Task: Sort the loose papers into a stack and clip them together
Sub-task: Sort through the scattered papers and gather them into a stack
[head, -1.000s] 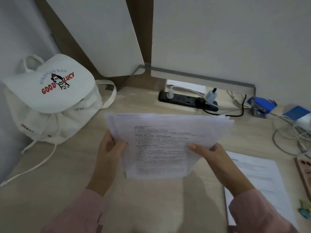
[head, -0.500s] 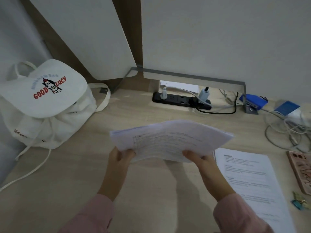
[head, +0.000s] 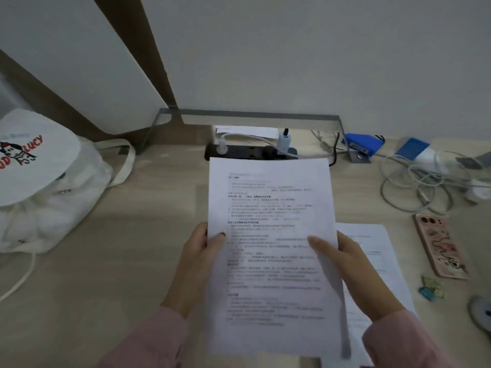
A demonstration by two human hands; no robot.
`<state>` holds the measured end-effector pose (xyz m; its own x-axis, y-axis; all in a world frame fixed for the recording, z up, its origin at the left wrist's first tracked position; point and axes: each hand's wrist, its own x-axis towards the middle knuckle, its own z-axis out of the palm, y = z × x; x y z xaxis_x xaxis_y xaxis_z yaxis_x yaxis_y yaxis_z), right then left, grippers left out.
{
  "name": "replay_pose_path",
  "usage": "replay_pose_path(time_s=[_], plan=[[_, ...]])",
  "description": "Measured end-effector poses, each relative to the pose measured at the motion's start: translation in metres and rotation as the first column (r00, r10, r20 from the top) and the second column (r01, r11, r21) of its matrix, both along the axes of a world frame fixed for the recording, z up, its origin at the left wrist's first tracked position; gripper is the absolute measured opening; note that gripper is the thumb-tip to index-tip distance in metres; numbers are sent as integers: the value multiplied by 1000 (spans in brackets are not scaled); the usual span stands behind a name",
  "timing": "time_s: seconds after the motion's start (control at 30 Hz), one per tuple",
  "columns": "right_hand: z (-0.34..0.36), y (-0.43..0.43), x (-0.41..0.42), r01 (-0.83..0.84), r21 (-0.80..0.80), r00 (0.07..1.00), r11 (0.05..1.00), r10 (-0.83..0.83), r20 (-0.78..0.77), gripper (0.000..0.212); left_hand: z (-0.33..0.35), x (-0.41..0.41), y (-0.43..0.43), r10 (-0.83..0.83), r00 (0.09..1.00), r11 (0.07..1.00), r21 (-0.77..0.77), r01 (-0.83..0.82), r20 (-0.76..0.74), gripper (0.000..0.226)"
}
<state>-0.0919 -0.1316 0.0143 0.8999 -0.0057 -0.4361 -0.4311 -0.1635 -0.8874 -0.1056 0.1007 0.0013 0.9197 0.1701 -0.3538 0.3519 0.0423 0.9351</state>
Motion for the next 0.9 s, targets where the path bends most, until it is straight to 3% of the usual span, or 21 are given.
replay_pose_path(time_s=[0.2,0.33,0.47,0.6,0.67,0.77,0.9], plan=[[-41,-96,-18,180,-125,970,976,-197,-140,16,-26,1,-108,-182,955,983,-44,176,-235,12],[-65,-151,-21,204,-269,959,941,-247,-140,15,-58,0,-167,-208,932,977,-20,211,-298,19],[-93,-180,-16,114,-432,969,894,-197,-152,22,-83,-1,-201,-156,950,974,120,194,-269,32],[-109,-186,-14,18,-598,985,801,-116,-127,42,-102,-7,-210,-73,960,939,307,157,-270,50],[-114,-186,-12,44,-567,981,823,-144,-132,39,-110,-12,-205,-43,957,954,274,125,-285,53],[-108,-182,-4,165,-315,943,935,-242,-226,19,-108,-13,-197,-41,946,980,171,101,-321,47],[-96,-166,3,193,-55,912,980,-199,-359,17,-88,-10,-175,41,947,991,136,2,-318,37]])
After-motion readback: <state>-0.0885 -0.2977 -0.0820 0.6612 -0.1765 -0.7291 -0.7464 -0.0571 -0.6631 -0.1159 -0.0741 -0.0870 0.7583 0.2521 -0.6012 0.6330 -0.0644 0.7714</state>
